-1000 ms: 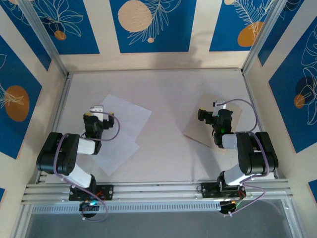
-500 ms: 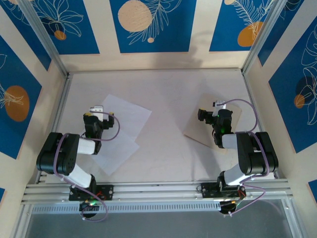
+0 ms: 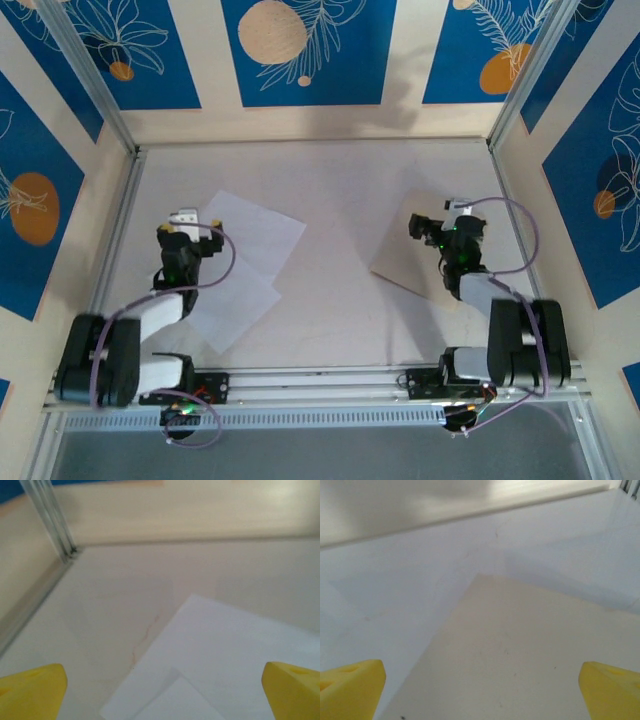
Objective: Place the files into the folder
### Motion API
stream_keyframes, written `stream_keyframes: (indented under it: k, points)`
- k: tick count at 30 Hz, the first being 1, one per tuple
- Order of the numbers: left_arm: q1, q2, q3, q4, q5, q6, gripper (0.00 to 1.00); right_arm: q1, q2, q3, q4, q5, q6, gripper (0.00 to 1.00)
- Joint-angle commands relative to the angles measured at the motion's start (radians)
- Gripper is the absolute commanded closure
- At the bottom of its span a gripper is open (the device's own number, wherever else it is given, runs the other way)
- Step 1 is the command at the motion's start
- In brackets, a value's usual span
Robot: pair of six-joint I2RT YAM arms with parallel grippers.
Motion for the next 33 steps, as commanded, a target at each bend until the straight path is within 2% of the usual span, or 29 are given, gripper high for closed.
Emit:
stream_keyframes:
  k: [1, 5, 7, 9, 13, 16, 18, 24, 29, 33]
  points:
    - [-0.027, -0.129, 0.115, -0.350, -0.049, -0.138, 0.00, -0.032, -0.123, 0.066, -0.244, -0.130, 0.119, 0.01]
    - [-0.102, -0.150, 0.291, -0.642, 0.032, -0.248, 0.00, -0.063, -0.210, 0.155, -0.503, -0.167, 0.241, 0.01]
    - [-0.172, -0.113, 0.382, -0.733, 0.104, -0.262, 0.00, -0.092, -0.234, 0.192, -0.605, -0.242, 0.294, 0.01]
    - [-0.279, -0.068, 0.441, -0.769, 0.127, -0.262, 0.00, -0.119, -0.245, 0.205, -0.662, -0.335, 0.325, 0.01]
    - [-0.493, 0.058, 0.555, -0.798, 0.179, -0.263, 0.00, -0.186, -0.234, 0.226, -0.797, -0.374, 0.383, 0.00]
    - [-0.626, 0.180, 0.661, -0.844, 0.204, -0.252, 0.00, -0.265, -0.213, 0.221, -0.857, -0.399, 0.404, 0.02]
    - [-0.681, 0.255, 0.711, -0.845, 0.224, -0.265, 0.00, -0.322, -0.195, 0.217, -0.886, -0.415, 0.415, 0.04]
    - [-0.750, 0.454, 0.809, -0.763, 0.351, -0.377, 0.00, -0.434, -0.156, 0.217, -0.947, -0.427, 0.401, 0.06]
    - [-0.780, 0.623, 0.963, -0.814, 0.426, -0.384, 0.00, -0.457, -0.128, 0.200, -0.954, -0.400, 0.387, 0.07]
    - [-0.782, 0.715, 1.048, -0.836, 0.439, -0.399, 0.00, -0.460, -0.080, 0.204, -0.929, -0.370, 0.384, 0.10]
